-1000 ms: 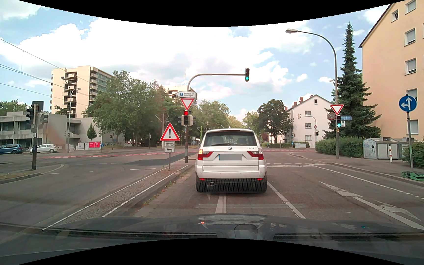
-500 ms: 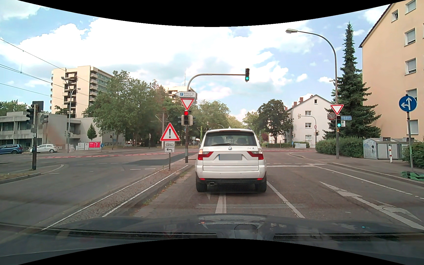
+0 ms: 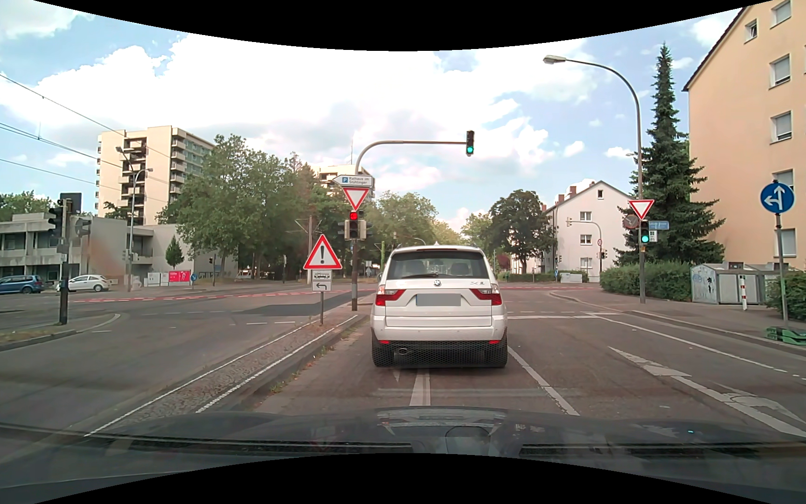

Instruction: Follow the waypoints while adhering to traffic rules and regulations

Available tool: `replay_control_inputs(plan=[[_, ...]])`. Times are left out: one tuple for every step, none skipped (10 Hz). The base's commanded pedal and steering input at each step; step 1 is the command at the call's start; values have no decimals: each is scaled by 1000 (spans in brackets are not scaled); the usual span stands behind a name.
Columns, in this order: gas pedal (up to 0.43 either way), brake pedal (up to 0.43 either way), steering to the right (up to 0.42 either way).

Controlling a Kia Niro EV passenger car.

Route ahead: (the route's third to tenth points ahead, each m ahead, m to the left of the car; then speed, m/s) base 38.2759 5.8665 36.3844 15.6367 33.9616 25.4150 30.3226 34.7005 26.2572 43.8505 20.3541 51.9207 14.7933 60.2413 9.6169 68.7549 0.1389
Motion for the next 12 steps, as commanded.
replay_control_inputs(plan=[[0, 0, -4], [0, 0, -4], [0, 0, -4], [0, 0, -4], [0, 6, -4], [0, 18, -4], [0, 37, -4], [0, 49, -4], [0, 61, -4], [0, 79, -4], [0, 98, -4], [0, 122, -4]])
